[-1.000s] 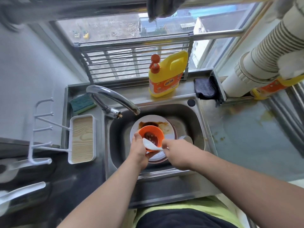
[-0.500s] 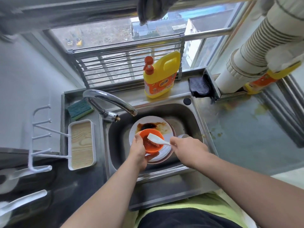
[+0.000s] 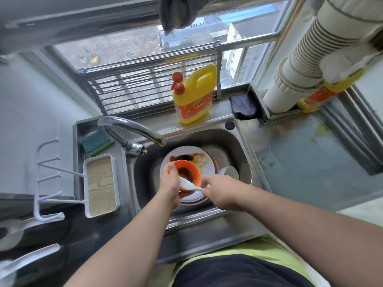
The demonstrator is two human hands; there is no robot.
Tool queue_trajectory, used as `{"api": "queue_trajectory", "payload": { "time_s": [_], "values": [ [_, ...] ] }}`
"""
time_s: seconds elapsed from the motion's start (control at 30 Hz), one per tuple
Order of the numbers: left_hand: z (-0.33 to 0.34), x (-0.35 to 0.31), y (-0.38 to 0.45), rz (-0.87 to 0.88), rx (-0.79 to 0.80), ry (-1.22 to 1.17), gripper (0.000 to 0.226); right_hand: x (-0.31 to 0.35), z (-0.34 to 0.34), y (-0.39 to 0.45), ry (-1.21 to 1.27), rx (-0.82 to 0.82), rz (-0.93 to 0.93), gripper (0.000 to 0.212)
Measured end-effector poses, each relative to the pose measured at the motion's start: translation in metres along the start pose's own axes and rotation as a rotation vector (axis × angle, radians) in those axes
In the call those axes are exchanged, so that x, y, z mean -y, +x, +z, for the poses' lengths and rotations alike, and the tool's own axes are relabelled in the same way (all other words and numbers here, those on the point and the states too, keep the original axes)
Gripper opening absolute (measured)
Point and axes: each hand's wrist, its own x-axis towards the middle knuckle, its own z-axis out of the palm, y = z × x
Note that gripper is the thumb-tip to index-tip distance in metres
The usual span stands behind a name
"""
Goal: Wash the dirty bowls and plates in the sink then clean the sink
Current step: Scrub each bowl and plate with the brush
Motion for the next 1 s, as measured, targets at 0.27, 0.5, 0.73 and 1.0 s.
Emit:
{"api": "queue_trajectory", "payload": {
  "time_s": [0.27,0.5,0.73,1.0],
  "values": [
    [-0.002,0.004,0.006,0.277,0.022,0.308,0.026,-0.022,-0.011,0.014,-0.552,-0.223,0.008,0.045],
    [-0.010,-0.012,0.008,0.207,0.042,0.366,0.021,-0.029,0.004,0.015,-0.402,-0.197,-0.048,0.023],
    [-0.015,-0.022,0.009,0.013,0.200,0.568,0.036,-0.010,-0.027,0.019,-1.026,-0.400,-0.379,0.027],
    [-0.011,-0.020,0.016,0.103,0.110,0.231,0.026,-0.020,0.011,0.023,-0.005,-0.078,0.027,0.019]
  ]
}}
